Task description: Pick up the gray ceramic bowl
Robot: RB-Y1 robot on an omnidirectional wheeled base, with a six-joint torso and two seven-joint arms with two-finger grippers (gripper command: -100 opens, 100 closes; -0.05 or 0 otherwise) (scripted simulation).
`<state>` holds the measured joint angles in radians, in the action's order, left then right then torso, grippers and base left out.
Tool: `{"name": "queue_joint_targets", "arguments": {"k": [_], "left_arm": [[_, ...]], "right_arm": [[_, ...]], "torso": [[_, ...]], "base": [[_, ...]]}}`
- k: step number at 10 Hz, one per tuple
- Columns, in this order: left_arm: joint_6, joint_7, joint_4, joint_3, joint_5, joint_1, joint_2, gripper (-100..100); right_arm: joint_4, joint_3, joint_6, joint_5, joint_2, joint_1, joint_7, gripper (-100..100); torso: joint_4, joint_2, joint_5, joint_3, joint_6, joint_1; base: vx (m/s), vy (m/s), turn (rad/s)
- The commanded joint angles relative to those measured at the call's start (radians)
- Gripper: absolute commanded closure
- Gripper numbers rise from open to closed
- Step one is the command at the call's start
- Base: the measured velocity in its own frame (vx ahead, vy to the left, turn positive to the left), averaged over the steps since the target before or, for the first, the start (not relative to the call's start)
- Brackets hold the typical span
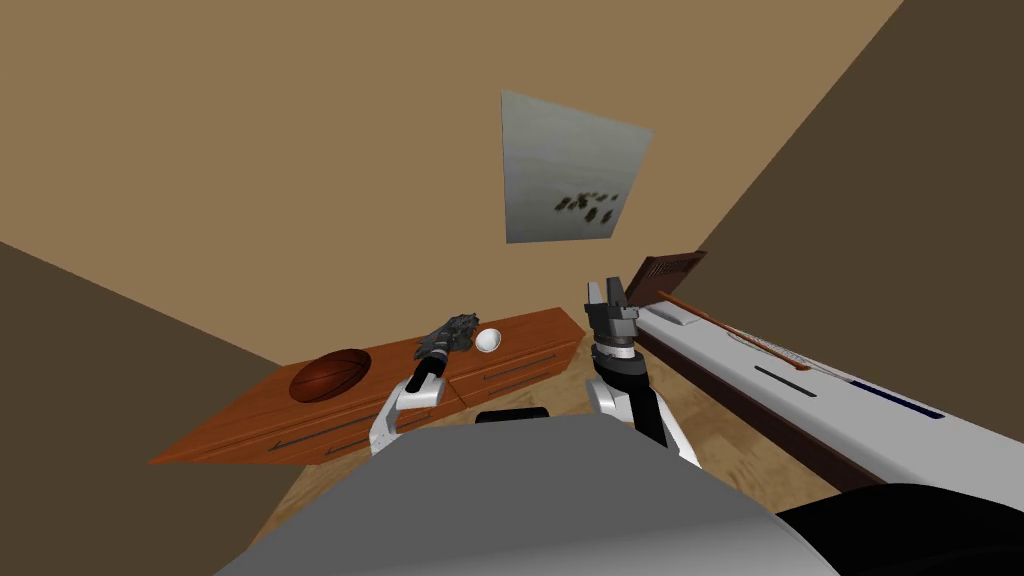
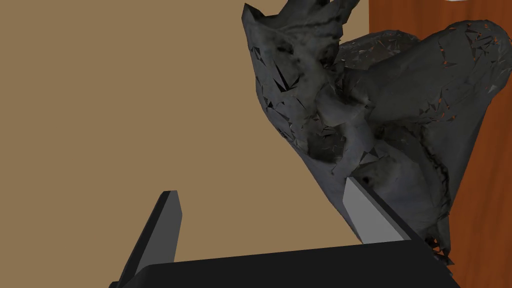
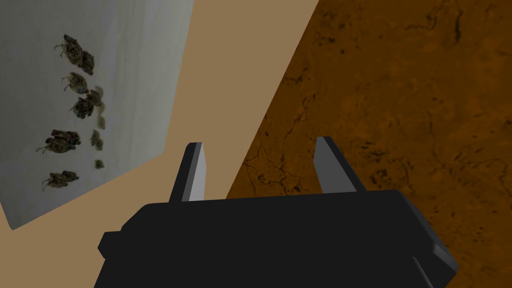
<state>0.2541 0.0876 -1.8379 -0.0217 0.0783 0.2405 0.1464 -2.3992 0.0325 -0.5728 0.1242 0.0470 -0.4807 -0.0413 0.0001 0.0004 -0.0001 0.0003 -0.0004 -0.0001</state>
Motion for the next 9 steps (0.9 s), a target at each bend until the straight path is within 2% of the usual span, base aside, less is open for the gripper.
{"name": "queue_joint_targets", "arguments": {"k": [1,2,3,4,5,6,7,8,9], "left_arm": [[0.05,0.002,0.041,0.001,-0.002,-0.022,0.004,-100],[0.075,0.002,0.074,0.003,-0.002,-0.046,0.004,-100],[0.094,0.002,0.083,0.003,-0.002,-0.046,0.004,-100],[0.123,0.003,0.125,0.005,-0.001,-0.07,0.003,-100],[0.136,0.003,0.125,0.005,-0.001,-0.07,0.003,-100],[0.17,0.005,0.168,0.007,0.001,-0.095,0.003,-100],[0.176,0.005,0.168,0.007,0.001,-0.095,0.003,-100],[0.209,0.007,0.211,0.01,0.002,-0.12,0.002,-100],[0.215,0.007,0.211,0.01,0.002,-0.12,0.002,-100]], "right_arm": [[0.0,0.0,0.0,0.0,0.0,0.0,0.0,0],[0.0,0.0,0.0,0.0,0.0,0.0,0.0,0],[0.0,0.0,0.0,0.0,0.0,0.0,0.0,0],[0.0,0.0,0.0,0.0,0.0,0.0,0.0,0],[0.0,0.0,0.0,0.0,0.0,0.0,0.0,0],[0.0,0.0,0.0,0.0,0.0,0.0,0.0,0],[0.0,0.0,0.0,0.0,0.0,0.0,0.0,0],[0.0,0.0,0.0,0.0,0.0,0.0,0.0,0],[0.0,0.0,0.0,0.0,0.0,0.0,0.0,0]], "torso": [[0.0,0.0,0.0,0.0,0.0,0.0],[0.0,0.0,0.0,0.0,0.0,0.0],[0.0,0.0,0.0,0.0,0.0,0.0],[0.0,0.0,0.0,0.0,0.0,0.0],[0.0,0.0,0.0,0.0,0.0,0.0],[0.0,0.0,0.0,0.0,0.0,0.0],[0.0,0.0,0.0,0.0,0.0,0.0],[0.0,0.0,0.0,0.0,0.0,0.0],[0.0,0.0,0.0,0.0,0.0,0.0]], "base": [[-0.009,-0.004,-0.07],[-0.013,-0.009,-0.144],[-0.01,-0.004,-0.056],[-0.007,-0.006,-0.082],[-0.006,-0.004,-0.046],[-0.005,-0.006,-0.106],[-0.004,-0.003,-0.043],[-0.003,-0.006,-0.098],[-0.002,-0.002,-0.039]]}}
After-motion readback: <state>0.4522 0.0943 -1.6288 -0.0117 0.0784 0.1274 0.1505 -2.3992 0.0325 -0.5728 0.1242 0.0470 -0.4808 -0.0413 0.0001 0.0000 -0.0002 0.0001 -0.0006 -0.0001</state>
